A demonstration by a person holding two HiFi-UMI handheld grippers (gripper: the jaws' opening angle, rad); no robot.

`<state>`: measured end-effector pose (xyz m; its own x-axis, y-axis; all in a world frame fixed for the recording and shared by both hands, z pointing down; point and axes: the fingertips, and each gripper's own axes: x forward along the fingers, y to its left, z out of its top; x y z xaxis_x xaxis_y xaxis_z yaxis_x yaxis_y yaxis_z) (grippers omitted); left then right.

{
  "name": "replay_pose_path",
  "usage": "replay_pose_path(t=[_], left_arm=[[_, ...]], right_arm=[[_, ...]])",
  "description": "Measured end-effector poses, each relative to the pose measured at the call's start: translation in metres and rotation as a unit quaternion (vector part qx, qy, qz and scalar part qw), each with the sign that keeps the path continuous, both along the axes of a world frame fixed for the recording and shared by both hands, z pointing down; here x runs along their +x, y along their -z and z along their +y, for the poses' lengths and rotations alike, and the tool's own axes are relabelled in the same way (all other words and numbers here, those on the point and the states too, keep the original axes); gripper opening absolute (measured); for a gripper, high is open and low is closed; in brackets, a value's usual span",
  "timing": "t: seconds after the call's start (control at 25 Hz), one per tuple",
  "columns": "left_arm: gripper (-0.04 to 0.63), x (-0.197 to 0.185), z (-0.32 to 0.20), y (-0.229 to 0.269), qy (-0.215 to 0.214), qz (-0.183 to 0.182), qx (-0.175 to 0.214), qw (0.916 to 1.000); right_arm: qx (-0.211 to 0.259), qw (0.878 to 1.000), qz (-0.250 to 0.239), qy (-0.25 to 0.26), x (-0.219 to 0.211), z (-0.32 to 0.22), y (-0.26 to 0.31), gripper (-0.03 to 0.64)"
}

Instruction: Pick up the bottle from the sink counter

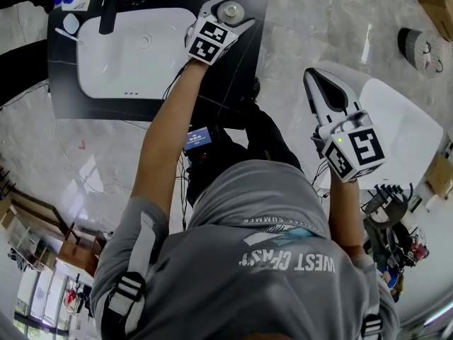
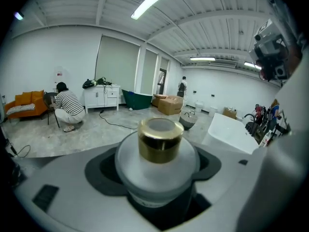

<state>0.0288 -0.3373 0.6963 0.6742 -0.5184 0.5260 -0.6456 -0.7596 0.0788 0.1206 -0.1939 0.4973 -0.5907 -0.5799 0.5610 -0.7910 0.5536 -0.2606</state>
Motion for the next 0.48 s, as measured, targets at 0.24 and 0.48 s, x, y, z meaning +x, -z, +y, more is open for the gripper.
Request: replay_pose_path(t=[0.24,0.48], left_arm=[[0.344,-0.009,0.012,0.043,-0.006,0.005,0.013,0.9999],[0.344,-0.03,0.026,0.098,0.0,0.008,0.036,0.9993]], right_arm=[[0.014,1.0,-0.011,0.003,-0.006,-0.004,0.009,0.002],[0.042,0.999,-0.026,0.011,-0.016,-0.012,0.026,0.002]])
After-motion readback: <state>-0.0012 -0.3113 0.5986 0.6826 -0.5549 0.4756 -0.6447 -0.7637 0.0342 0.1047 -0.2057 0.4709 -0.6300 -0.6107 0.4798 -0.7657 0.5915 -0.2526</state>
